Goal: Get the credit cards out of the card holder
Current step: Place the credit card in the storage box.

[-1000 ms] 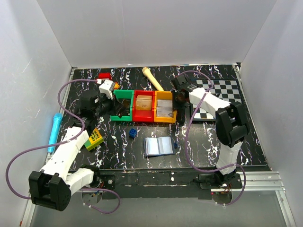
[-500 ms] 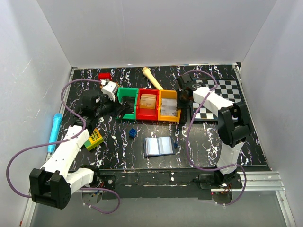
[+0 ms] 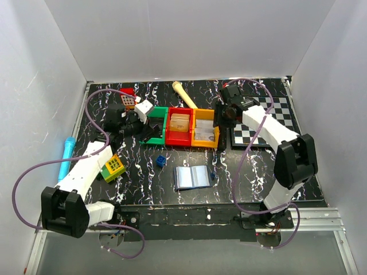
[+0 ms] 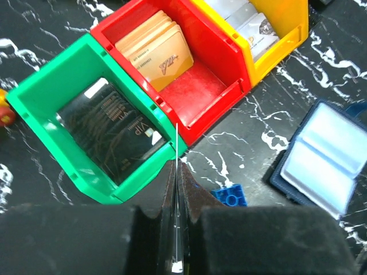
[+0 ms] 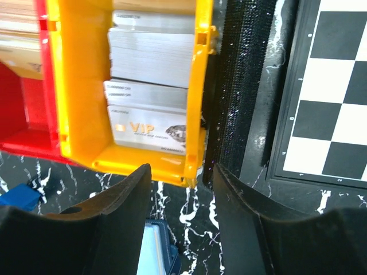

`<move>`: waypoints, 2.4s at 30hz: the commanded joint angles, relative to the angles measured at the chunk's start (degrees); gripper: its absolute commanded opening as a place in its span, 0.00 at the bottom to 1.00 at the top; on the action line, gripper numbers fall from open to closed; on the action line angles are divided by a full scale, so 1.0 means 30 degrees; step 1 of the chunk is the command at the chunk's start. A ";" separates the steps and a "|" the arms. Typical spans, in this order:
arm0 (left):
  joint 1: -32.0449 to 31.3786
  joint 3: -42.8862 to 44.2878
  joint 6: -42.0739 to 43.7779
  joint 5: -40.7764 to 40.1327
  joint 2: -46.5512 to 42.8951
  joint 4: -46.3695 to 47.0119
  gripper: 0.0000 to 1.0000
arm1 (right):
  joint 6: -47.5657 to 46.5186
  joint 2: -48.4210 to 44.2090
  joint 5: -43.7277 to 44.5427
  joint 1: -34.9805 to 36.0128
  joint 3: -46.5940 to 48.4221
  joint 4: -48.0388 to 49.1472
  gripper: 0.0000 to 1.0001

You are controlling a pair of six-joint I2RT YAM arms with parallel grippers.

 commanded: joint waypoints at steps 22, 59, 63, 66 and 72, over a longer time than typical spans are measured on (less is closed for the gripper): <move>0.0718 0.6158 1.9757 0.4119 0.7140 -0.6457 0.00 | 0.2121 -1.5515 -0.2434 0.6641 -1.0773 0.1940 0.51; 0.0953 0.7010 2.2075 0.5352 1.1390 -0.7865 0.00 | 0.1359 -1.5049 -0.3083 0.6670 -1.1536 0.2702 0.51; 0.0924 0.6949 2.1899 0.5527 1.1711 -0.7923 0.00 | 0.1301 -1.5195 -0.2938 0.6670 -1.1595 0.2644 0.51; 0.0924 0.7125 2.1841 0.5586 1.2092 -0.8099 0.00 | 0.1301 -1.5166 -0.2908 0.6670 -1.1566 0.2673 0.51; 0.0924 0.7389 2.1782 0.5177 1.2707 -0.7983 0.00 | 0.1243 -1.5107 -0.2791 0.6670 -1.1507 0.2614 0.51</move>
